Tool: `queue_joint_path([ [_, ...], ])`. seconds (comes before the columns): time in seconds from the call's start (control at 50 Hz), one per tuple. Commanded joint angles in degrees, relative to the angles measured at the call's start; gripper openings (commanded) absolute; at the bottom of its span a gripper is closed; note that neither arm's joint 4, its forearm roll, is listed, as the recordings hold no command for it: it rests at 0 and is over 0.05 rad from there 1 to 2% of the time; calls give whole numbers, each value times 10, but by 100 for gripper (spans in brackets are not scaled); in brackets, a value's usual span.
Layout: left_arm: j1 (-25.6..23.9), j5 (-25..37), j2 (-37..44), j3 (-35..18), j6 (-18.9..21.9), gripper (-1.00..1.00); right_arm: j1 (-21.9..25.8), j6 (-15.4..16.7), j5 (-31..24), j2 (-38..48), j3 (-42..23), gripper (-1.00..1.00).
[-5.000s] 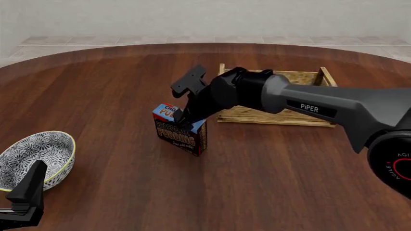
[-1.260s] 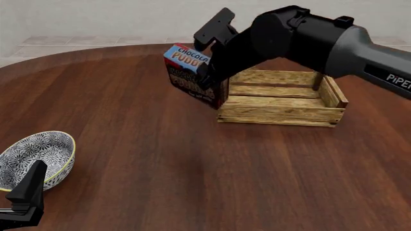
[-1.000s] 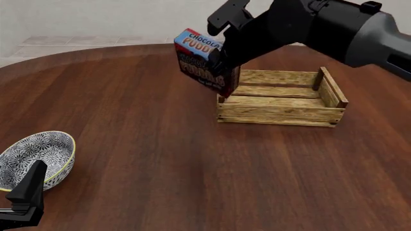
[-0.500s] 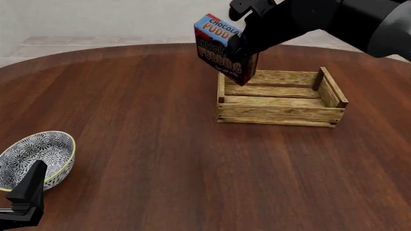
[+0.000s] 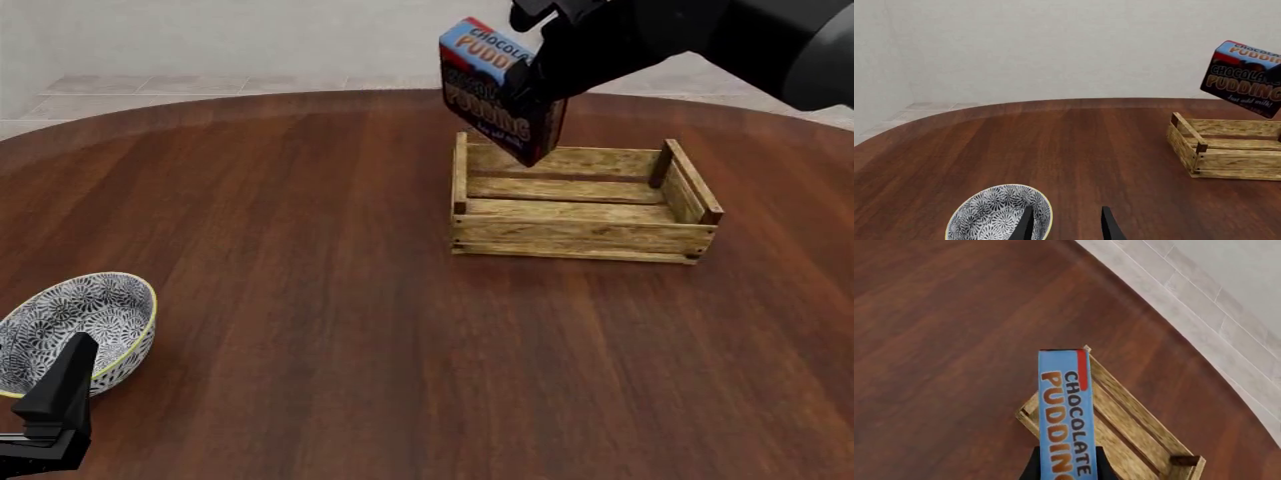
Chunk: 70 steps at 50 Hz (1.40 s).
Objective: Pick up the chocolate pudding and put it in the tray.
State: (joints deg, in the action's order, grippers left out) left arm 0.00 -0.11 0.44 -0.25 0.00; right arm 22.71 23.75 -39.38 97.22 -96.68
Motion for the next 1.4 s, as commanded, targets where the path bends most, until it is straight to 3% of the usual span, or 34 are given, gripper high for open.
queue_joint_path([
  [0.02,0,0,0,0,0,100,-17,-10,3,1,-1,-100],
  [0.62,0,0,0,0,0,100,-65,-9,23,28,-5,-100],
  [1.4,0,0,0,0,0,100,-92,-22,48,60,-5,-100],
])
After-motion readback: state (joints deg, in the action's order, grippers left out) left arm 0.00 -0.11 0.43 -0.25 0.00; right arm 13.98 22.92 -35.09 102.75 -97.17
